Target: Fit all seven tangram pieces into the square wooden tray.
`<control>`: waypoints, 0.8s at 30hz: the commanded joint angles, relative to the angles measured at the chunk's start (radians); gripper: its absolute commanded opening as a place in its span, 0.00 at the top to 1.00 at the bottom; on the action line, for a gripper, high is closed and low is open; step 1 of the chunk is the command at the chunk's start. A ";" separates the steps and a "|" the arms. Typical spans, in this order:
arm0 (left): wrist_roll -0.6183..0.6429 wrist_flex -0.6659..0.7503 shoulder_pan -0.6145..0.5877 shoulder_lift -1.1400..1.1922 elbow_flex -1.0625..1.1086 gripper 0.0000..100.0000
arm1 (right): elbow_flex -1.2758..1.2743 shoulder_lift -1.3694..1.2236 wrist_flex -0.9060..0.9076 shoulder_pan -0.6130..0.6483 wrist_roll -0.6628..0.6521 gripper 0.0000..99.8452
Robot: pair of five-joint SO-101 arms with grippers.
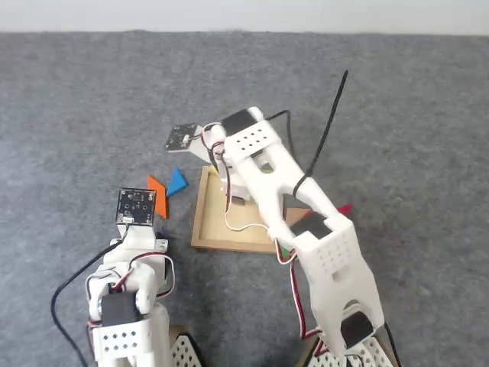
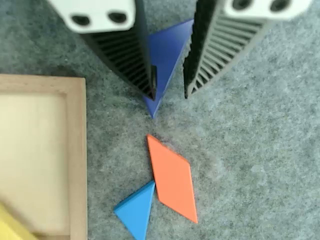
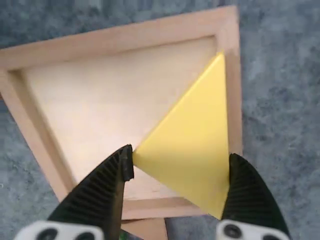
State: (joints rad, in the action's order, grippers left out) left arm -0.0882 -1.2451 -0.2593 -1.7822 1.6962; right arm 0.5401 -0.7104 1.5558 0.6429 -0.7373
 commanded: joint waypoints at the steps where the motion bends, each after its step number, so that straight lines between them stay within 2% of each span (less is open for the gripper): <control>1: -0.005 -0.003 0.002 -0.014 -0.013 0.91 | 0.052 -0.019 -0.018 0.031 -0.018 0.83; 4: -0.005 -0.003 0.002 -0.014 -0.013 0.91 | 0.052 -0.030 -0.015 0.035 -0.020 0.78; 10: -0.005 -0.003 0.002 -0.014 -0.013 0.91 | 0.055 -0.031 -0.001 0.035 -0.028 0.55; 19: -0.005 -0.003 0.002 -0.014 -0.013 0.91 | 0.057 0.038 0.061 0.062 -0.021 0.54; 24: -0.005 -0.003 0.002 -0.014 -0.013 0.91 | 0.054 0.157 0.107 0.007 0.015 0.54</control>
State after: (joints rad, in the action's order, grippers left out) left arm -0.0882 -1.2451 -0.2593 -1.7822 1.6962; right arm 0.5447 -0.7273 1.6187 0.6874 -0.7495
